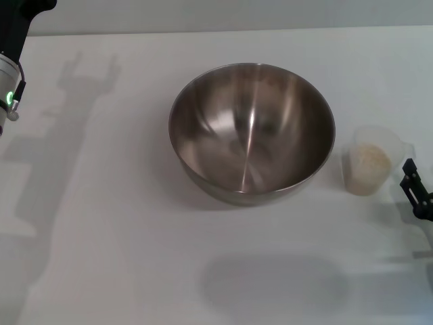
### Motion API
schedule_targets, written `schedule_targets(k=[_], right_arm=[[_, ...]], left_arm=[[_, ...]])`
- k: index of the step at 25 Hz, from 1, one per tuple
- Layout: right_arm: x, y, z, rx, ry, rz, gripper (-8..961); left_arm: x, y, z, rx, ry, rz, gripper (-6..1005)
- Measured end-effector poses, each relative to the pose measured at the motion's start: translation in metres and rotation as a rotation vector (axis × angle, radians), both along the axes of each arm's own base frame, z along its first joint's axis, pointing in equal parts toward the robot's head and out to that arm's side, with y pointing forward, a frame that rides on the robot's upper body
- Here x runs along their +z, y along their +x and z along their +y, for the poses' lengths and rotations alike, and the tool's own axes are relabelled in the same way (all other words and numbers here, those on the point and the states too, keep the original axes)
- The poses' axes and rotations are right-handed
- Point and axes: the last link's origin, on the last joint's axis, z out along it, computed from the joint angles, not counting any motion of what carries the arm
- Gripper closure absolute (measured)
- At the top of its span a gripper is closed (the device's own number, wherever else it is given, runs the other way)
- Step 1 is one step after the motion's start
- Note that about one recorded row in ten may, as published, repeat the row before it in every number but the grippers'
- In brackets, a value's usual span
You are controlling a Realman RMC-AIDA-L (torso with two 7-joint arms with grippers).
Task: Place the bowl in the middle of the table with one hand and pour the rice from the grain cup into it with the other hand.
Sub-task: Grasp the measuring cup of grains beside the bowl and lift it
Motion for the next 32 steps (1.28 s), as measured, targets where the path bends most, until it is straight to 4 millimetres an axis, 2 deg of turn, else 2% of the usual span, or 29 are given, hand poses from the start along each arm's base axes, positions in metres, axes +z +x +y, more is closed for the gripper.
schedule_targets(k=[32], right_arm=[[0.002, -0.004, 0.022, 0.030, -0.011, -0.031, 241]], left_arm=[[0.001, -0.001, -0.001, -0.001, 0.008, -0.004, 277]])
